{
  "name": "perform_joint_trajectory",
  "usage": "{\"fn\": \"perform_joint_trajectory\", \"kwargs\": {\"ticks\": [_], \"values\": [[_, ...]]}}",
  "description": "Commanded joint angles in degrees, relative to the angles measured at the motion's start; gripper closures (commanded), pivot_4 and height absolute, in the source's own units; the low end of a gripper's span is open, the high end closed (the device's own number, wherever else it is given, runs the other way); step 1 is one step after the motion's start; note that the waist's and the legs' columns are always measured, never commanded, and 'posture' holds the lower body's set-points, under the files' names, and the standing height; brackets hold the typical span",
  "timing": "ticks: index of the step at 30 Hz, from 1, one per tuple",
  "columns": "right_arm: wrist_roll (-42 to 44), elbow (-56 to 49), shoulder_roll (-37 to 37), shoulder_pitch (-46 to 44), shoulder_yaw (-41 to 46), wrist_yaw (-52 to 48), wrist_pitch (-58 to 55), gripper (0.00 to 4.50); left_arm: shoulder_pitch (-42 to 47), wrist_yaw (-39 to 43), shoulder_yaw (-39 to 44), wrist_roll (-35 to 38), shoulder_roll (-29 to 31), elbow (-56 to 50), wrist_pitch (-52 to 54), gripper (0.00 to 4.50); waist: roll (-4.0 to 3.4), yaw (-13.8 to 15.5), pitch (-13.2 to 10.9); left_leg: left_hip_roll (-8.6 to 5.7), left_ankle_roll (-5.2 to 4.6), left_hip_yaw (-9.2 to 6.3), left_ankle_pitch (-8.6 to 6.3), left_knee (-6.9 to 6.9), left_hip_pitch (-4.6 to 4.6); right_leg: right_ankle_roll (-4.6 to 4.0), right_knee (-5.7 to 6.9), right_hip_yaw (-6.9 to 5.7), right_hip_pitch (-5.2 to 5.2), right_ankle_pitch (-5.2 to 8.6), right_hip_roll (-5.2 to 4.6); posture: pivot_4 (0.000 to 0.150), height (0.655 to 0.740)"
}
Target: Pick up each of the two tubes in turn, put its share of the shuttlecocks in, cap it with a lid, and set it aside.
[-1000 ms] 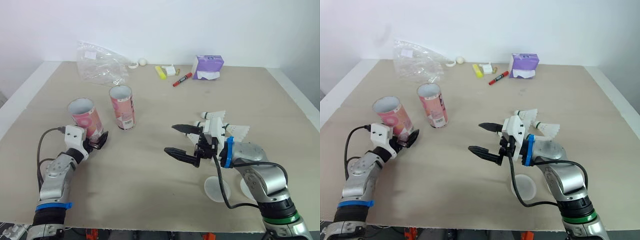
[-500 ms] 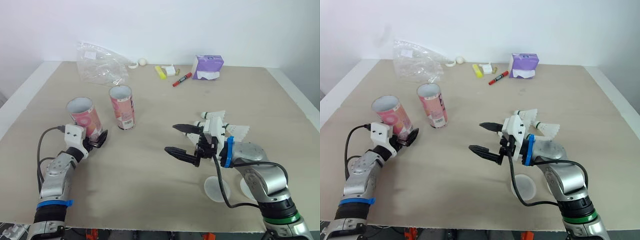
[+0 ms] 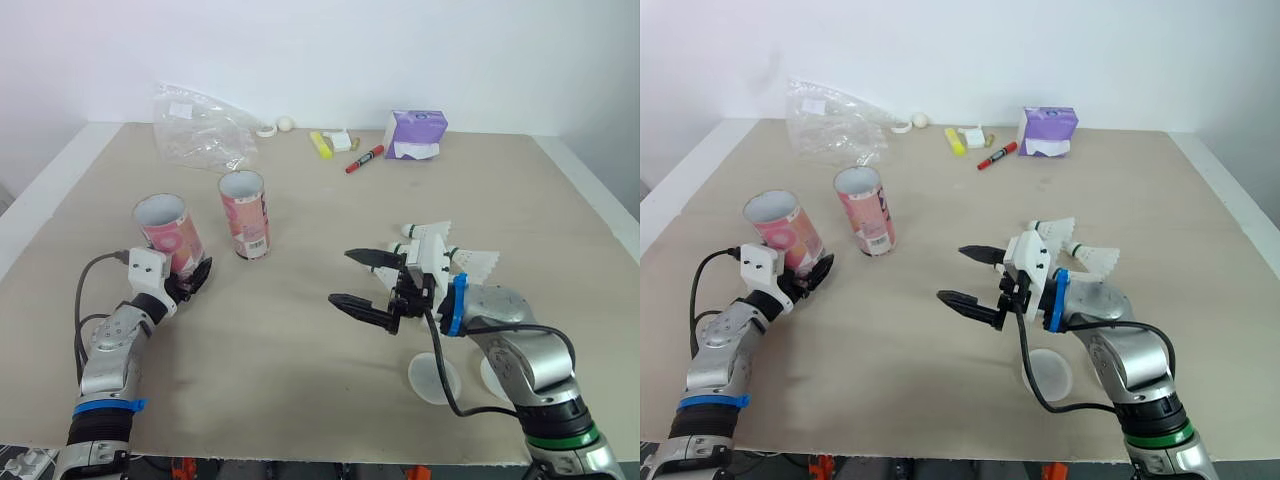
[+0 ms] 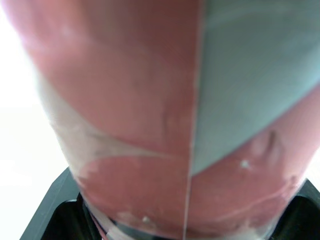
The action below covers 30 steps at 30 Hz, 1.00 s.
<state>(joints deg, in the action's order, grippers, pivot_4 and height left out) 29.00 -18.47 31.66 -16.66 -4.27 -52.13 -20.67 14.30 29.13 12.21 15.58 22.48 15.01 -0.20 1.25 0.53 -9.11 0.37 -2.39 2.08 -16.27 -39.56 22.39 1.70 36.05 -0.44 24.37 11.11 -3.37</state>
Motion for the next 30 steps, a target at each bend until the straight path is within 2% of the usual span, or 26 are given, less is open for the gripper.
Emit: {"fn": "perform_joint_trajectory", "kwargs": {"ticks": [1,6,13,18,22,27,30], "values": [[0.8,-2.5,-0.1,-0.5,1.2,0.1,0.4,0.00,0.6,-0.6,0.8,-0.5,0.9,-0.5,-0.8,1.42,0.00,0.0,0.0,0.00,0.00,0.00,0.00,0.00,0.00,0.00,0.00,0.00,0.00,0.00,0.00,0.150,0.7400],[1.6,-3.0,-0.3,-0.3,1.6,0.1,0.2,0.00,0.2,1.9,0.0,-1.8,3.3,-1.2,-2.4,1.42,0.00,0.0,0.0,0.02,0.00,0.00,0.00,0.00,0.00,0.00,0.00,0.00,0.00,0.00,0.02,0.150,0.7400],[5.0,-6.4,0.4,2.2,3.6,-0.7,0.0,0.00,-3.3,16.5,-4.4,-0.5,12.1,-9.9,-2.0,1.42,0.02,0.0,0.0,0.10,0.12,0.01,-0.07,0.02,0.04,-0.07,-0.02,-0.01,0.07,0.04,-0.02,0.150,0.7400],[6.0,-8.7,2.2,4.0,4.7,-1.8,0.2,0.00,-4.1,26.3,-9.2,1.2,17.7,-17.9,2.6,1.42,-0.01,0.0,0.0,0.13,0.17,0.01,-0.10,0.02,0.06,-0.27,-0.05,-0.03,0.07,0.17,-0.03,0.150,0.7400],[7.5,-11.6,4.5,6.9,6.5,-2.3,-0.2,0.00,-0.2,32.8,-16.3,-1.4,20.9,-22.1,5.5,1.42,-0.06,0.1,-0.1,0.15,0.17,0.00,-0.10,0.02,0.06,-0.32,-0.04,-0.04,0.07,0.23,0.04,0.150,0.7400],[8.9,-15.0,7.5,12.5,9.2,-3.1,-0.2,0.00,7.0,39.9,-23.5,1.9,21.4,-26.2,17.5,1.42,-0.06,0.0,-0.1,0.15,0.17,0.01,-0.10,0.02,0.07,-0.04,-0.02,-0.02,0.05,0.21,0.32,0.150,0.7400],[9.1,-16.6,9.0,16.9,10.8,-3.9,0.3,0.00,11.7,42.3,-29.0,-2.2,21.2,-26.5,18.5,1.42,-0.07,-0.1,-0.1,0.16,0.17,0.02,-0.12,0.02,0.06,0.04,-0.01,0.13,0.06,0.27,0.44,0.150,0.7400]]}}
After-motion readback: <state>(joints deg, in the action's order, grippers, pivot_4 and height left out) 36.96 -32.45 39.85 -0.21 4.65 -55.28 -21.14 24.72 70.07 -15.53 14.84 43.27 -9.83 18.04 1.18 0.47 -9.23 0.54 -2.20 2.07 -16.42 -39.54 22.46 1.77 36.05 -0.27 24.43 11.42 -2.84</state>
